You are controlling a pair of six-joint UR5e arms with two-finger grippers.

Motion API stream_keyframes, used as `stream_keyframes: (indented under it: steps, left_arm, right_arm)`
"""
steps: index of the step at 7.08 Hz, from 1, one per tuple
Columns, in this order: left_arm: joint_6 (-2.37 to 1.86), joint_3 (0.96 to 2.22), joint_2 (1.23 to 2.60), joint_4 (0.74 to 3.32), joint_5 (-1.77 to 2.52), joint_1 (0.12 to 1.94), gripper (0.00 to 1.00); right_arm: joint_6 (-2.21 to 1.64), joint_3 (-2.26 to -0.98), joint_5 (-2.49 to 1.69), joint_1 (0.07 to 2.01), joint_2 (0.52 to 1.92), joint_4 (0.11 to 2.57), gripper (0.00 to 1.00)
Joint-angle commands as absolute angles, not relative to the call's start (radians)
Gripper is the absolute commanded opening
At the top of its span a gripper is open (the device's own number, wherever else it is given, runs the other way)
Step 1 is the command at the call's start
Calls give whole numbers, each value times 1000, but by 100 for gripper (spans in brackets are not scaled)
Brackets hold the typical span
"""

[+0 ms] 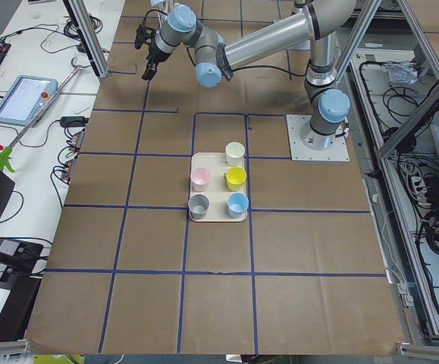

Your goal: Transfer IKEA cup to right arm and place on rack

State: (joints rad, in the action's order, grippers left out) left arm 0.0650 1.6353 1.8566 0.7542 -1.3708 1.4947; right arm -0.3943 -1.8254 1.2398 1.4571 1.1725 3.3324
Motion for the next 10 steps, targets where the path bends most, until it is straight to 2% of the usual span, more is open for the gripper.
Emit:
stream_keyframes:
  steps: [1,4,7,8,10]
  left_arm:
    - [51,1521,1784,1199,-1417,1516,100]
    - [49,1502,1694,1498,-1523,1506,100]
    - [66,1554,1625,1563,-1573,1476,100]
    - [71,1583,1587,1572,-1591,1421,100]
    - [206,1731,1466,1568,-1594,1291,100]
  right_arm:
    - [-95,-1748,1241,1413,1099,3365,10]
    - [113,-1661,1278,1413,978,3454,10]
    - [115,-1709,1278,1410,950,3484,10]
    - [115,-1736,1278,1410,957,3485,10]
    - [115,-1762,1278,1408,963,3484,10]
